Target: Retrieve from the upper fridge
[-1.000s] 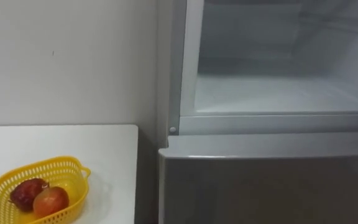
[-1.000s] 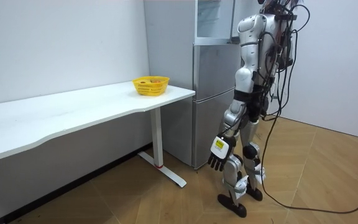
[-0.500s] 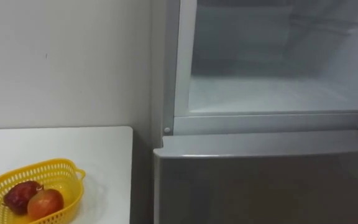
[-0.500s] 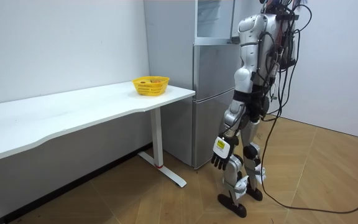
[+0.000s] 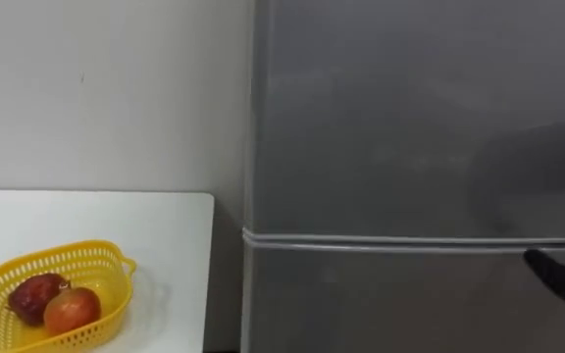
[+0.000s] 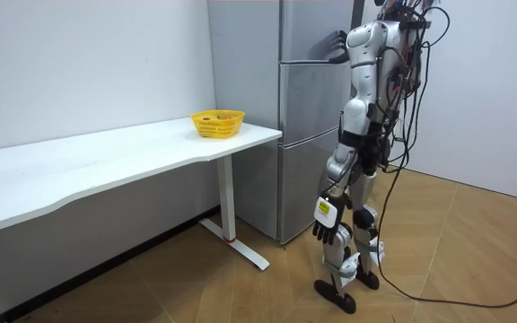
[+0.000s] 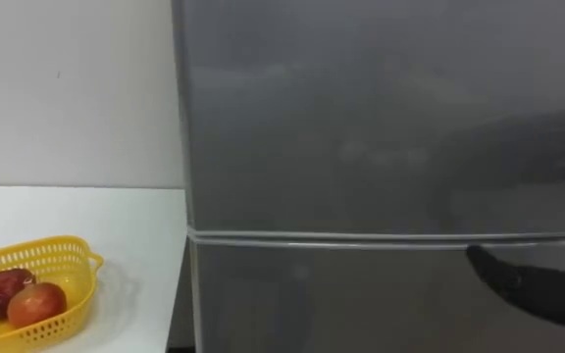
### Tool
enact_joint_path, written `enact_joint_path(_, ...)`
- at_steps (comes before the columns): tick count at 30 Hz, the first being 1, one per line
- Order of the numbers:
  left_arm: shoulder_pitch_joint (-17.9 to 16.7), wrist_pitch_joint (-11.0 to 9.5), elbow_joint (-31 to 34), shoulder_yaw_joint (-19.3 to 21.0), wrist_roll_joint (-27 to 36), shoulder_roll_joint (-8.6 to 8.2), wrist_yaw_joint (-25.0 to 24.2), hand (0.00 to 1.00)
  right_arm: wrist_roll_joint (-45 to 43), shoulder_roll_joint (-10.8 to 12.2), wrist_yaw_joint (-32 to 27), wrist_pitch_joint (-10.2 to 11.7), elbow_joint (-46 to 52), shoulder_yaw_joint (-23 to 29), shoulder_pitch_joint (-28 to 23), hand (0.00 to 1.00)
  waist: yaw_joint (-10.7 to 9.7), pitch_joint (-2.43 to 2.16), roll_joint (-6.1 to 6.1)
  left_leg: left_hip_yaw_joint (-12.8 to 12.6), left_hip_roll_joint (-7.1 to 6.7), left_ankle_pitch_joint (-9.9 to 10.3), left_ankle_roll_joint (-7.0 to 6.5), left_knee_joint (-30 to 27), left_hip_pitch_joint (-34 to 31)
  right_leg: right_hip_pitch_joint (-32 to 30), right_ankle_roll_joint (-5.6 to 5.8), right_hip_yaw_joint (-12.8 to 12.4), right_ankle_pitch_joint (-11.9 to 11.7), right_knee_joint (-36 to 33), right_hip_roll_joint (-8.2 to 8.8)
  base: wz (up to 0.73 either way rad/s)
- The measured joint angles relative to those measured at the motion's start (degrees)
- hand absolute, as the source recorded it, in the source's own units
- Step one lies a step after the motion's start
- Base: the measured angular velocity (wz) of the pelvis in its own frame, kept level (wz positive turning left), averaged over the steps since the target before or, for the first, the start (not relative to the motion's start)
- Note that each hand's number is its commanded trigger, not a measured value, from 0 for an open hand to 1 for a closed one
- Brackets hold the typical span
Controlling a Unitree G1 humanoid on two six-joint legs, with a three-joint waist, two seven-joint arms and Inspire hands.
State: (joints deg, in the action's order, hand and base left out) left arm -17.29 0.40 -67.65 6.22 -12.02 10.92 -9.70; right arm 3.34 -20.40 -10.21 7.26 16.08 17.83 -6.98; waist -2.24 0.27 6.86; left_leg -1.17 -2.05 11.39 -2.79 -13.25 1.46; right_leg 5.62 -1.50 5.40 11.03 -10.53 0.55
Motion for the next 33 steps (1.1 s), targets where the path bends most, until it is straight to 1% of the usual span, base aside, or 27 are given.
enact_joint_path(2,0.0,0.0,0.5,-0.1,0.0,0.05,0.1,0.00,0.0,0.0,1.1,-0.4,-0.4,0.4,0.0,0.00,-0.1,-0.08,0.22,-0.1,0.04,0.0,0.00,0.0,0.0,0.0,0.01,0.0,0.0,0.0,-0.03,-0.02)
enact_joint_path(4,-0.1,0.0,0.9,-0.9,0.1,0.15,0.2,0.00,0.2,0.0,2.2,0.3,-2.0,0.5,0.3,0.00,-0.1,-0.08,0.40,0.0,0.16,0.1,0.00,-0.3,0.2,0.3,0.02,0.0,-0.1,0.2,-0.08,0.00)
enact_joint_path(5,-0.1,0.0,1.0,-0.9,0.1,0.12,0.2,0.00,0.3,0.0,2.5,0.2,-2.1,0.7,0.3,0.00,-0.1,-0.09,0.38,0.0,0.16,0.1,0.00,-0.3,0.2,0.4,0.04,0.0,-0.2,0.2,-0.09,0.05)
enact_joint_path(6,-0.1,0.0,1.0,-0.9,0.1,0.12,0.2,0.00,0.8,0.0,3.1,0.2,-2.2,1.5,0.3,0.00,-0.2,-0.13,0.28,0.2,0.20,0.1,0.00,-0.4,0.1,0.5,0.07,0.0,-0.2,0.6,-0.10,0.05)
enact_joint_path(10,-0.3,0.0,0.8,-0.8,0.4,0.15,0.4,0.00,0.4,0.0,3.5,0.2,-1.7,1.9,0.3,0.00,-0.3,-0.24,-0.41,0.5,0.21,0.1,-0.01,-0.4,0.2,1.0,0.14,0.0,-0.5,0.9,-0.23,0.04)
enact_joint_path(12,-0.3,0.0,0.1,-0.8,0.3,0.03,0.6,0.00,-2.1,0.0,2.8,0.2,-1.1,1.8,0.3,0.00,-0.3,-0.28,-0.95,0.6,0.12,0.1,0.00,-0.3,0.5,1.2,0.12,0.0,-0.5,0.9,-0.25,0.00)
enact_joint_path(13,-0.3,0.0,-0.4,-0.6,0.3,-0.12,0.7,0.00,-3.5,0.0,2.3,0.2,-0.9,1.9,0.3,0.00,-0.3,-0.37,-0.96,0.5,0.00,0.1,0.00,-0.2,0.7,1.4,0.09,0.0,-0.5,0.9,-0.27,0.00)
enact_joint_path(16,-0.6,0.0,-0.7,-0.2,0.1,-0.25,0.7,0.00,-3.4,0.0,0.3,0.2,0.2,2.0,0.3,0.00,-0.3,-0.35,-1.16,0.6,-0.01,0.1,0.02,-0.1,0.9,1.4,0.05,-0.1,-0.3,0.9,-0.28,0.01)
enact_joint_path(17,-0.7,-0.2,-0.5,-0.2,0.1,-0.25,0.8,0.00,-3.1,0.0,-0.8,0.3,0.6,2.0,0.3,0.00,-0.4,-0.31,-1.21,0.7,-0.02,0.1,0.03,0.0,1.0,1.3,0.03,-0.1,-0.2,1.0,-0.28,0.07)
enact_joint_path(18,-1.0,-0.5,-0.4,0.0,0.1,-0.28,0.9,0.00,-2.3,0.0,-1.8,0.6,0.6,2.2,0.3,0.00,-0.4,-0.44,-1.50,0.9,-0.04,0.1,0.07,-0.2,1.0,1.5,0.02,-0.2,-0.2,1.1,-0.28,0.08)
enact_joint_path(19,-1.1,-0.8,-0.4,0.4,0.1,-0.28,1.0,0.00,-1.6,0.0,-2.4,0.8,0.6,2.4,0.3,0.00,-0.4,-0.40,-1.43,1.1,-0.12,0.1,0.08,-0.4,1.0,1.6,0.03,-0.1,-0.1,1.1,-0.26,0.12)
enact_joint_path(22,-1.2,-0.8,-0.5,1.1,0.2,-0.30,1.8,0.00,-0.9,0.0,-6.7,0.9,1.1,5.2,0.3,0.00,-0.5,-0.48,-1.46,1.6,-0.45,0.2,0.06,-0.3,0.7,1.8,0.17,0.7,0.0,1.5,-0.06,0.15)
enact_joint_path(23,-1.3,-0.8,-0.5,2.2,0.2,-0.39,2.0,0.00,-0.9,0.0,-9.3,0.9,1.7,6.5,0.3,0.00,-0.5,-0.35,-1.10,1.6,-0.53,0.2,0.00,-0.2,0.6,1.8,0.23,1.0,0.1,1.6,0.02,0.07)
enact_joint_path(24,-1.5,-0.8,-0.5,2.9,0.3,-0.38,2.6,0.00,-0.9,0.0,-12.1,1.1,2.1,7.7,0.3,0.00,-0.5,-0.34,-1.04,1.7,-0.59,0.2,-0.06,-0.2,0.6,2.0,0.25,1.2,0.1,1.7,0.06,0.06)
enact_joint_path(25,-1.5,-0.8,-0.4,3.1,0.4,-0.38,3.4,0.00,-0.5,0.0,-15.0,1.7,2.1,8.9,0.5,0.00,-0.5,-0.35,-1.18,1.7,-0.60,0.3,-0.16,-0.2,0.3,2.0,0.26,1.1,0.1,1.8,0.07,0.04)
enact_joint_path(26,-1.5,-0.9,-0.4,3.1,0.6,-0.38,3.7,0.00,-0.2,0.0,-16.4,1.9,2.1,9.5,0.6,0.00,-0.6,-0.38,-1.24,1.7,-0.60,0.4,-0.19,-0.3,0.2,1.9,0.27,1.1,0.1,1.8,0.08,0.00)
enact_joint_path(27,-1.5,-0.9,-0.4,3.2,0.8,-0.38,4.5,0.00,0.4,0.0,-19.4,2.1,2.1,10.9,0.7,0.00,-0.8,-0.37,-1.02,1.6,-0.64,0.4,-0.20,-0.3,-0.1,1.5,0.28,1.2,0.1,1.8,0.13,0.00)
enact_joint_path(28,-1.5,-0.9,-0.4,3.4,0.9,-0.38,4.8,0.00,1.1,0.0,-22.5,2.2,2.0,12.4,0.6,0.00,-0.9,-0.49,-1.19,1.6,-0.65,0.4,-0.25,-0.4,-0.4,1.2,0.28,1.3,0.1,1.8,0.15,0.00)
enact_joint_path(29,-1.5,-0.9,-0.3,3.5,1.1,-0.39,5.1,0.00,1.4,0.0,-24.1,2.3,1.9,13.0,0.5,0.00,-1.1,-0.48,-1.17,1.6,-0.67,0.4,-0.26,-0.4,-0.6,1.1,0.29,1.3,0.1,1.9,0.17,0.00)
enact_joint_path(31,-1.6,-0.9,-0.3,3.7,1.3,-0.34,6.3,0.00,3.2,0.0,-29.9,3.7,0.1,14.1,0.5,0.00,-1.9,-0.48,-1.16,1.6,-0.67,0.6,-0.29,-0.4,-0.5,1.2,0.29,1.5,0.1,1.9,0.16,0.00)
enact_joint_path(32,-1.6,-0.8,-0.3,3.6,1.2,-0.34,6.7,0.00,4.5,0.0,-31.0,3.8,-0.5,14.2,0.5,0.00,-2.1,-0.40,-1.33,1.6,-0.64,0.7,-0.30,-0.3,-0.4,1.3,0.29,1.6,0.1,1.8,0.16,0.00)
enact_joint_path(33,-1.5,-0.6,0.1,3.6,1.1,-0.33,7.1,0.00,7.6,0.0,-32.7,4.1,-2.3,14.7,0.4,0.00,-2.6,-0.42,-1.36,1.7,-0.62,0.8,-0.33,-0.3,-0.2,1.5,0.30,1.7,0.1,1.7,0.18,0.03)
